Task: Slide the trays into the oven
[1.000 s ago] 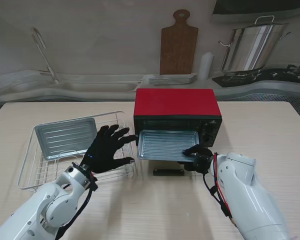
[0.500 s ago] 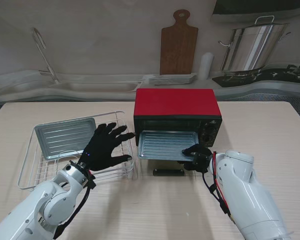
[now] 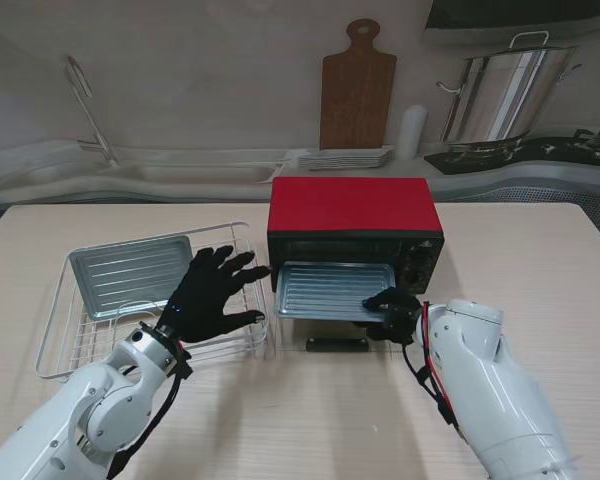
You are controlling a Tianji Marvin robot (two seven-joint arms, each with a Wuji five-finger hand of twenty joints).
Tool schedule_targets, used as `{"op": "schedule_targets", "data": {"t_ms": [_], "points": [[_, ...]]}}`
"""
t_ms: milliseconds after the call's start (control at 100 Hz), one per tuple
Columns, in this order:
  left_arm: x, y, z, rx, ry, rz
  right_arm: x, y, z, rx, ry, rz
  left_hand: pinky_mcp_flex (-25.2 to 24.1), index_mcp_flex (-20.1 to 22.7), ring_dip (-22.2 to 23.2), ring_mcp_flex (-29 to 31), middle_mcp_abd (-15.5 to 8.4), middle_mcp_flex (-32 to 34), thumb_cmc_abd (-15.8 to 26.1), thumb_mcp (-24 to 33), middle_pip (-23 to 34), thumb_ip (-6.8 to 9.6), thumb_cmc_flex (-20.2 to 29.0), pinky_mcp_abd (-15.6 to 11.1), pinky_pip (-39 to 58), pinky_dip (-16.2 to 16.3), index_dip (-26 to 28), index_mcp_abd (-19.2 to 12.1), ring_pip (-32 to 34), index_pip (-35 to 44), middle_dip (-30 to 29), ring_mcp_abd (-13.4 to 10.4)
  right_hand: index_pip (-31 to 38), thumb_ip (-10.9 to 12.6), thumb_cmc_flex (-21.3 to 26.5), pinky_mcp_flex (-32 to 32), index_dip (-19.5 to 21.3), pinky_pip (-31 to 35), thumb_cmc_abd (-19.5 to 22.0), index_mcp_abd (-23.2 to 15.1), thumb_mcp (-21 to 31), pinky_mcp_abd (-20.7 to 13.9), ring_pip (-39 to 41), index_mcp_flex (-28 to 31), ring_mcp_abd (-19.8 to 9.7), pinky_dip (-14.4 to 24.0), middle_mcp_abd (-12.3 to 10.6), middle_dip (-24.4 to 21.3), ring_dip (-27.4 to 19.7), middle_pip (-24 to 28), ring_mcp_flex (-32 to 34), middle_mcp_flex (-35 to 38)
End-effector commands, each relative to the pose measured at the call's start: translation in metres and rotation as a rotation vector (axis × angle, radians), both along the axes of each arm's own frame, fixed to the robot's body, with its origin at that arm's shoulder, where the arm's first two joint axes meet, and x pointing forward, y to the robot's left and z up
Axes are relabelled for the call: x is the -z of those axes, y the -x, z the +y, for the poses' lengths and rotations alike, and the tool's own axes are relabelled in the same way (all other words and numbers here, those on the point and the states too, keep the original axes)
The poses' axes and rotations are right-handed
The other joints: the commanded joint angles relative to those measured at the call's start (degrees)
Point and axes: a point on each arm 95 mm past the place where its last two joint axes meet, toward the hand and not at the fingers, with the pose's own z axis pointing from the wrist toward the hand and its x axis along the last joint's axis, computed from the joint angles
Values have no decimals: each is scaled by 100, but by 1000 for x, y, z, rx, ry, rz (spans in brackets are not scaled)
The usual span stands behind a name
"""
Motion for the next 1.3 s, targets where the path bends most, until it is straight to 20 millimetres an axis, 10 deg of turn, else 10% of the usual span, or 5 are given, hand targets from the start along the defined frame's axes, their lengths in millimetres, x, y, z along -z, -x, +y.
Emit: {"op": "schedule_targets", "data": {"t_ms": [0,1290], "points": [[1,2,-4,5,-1,16,-2,0,9,-16,-27,-14,-69,-215,-71,-76,-133,-264,191,54,14,171,-60,-169,-285,-72,-107,-150,-37,16,-131,-165,474,33,392,189,146,198,255,-358,201,-255,302,158,377,70,125,71,106,156,313,-54],[2,4,-6,6,-7,17,-2,-8,3,20,-29,-27,-80,-267,-88,-100,-126,-308,185,68,32,169,-70,-197,-287,-96,-123,-151,-40,0,-134,-192,512,24,404,227,149,312,201,-306,249,-277,383,167,424,203,181,59,131,221,386,-22]]}}
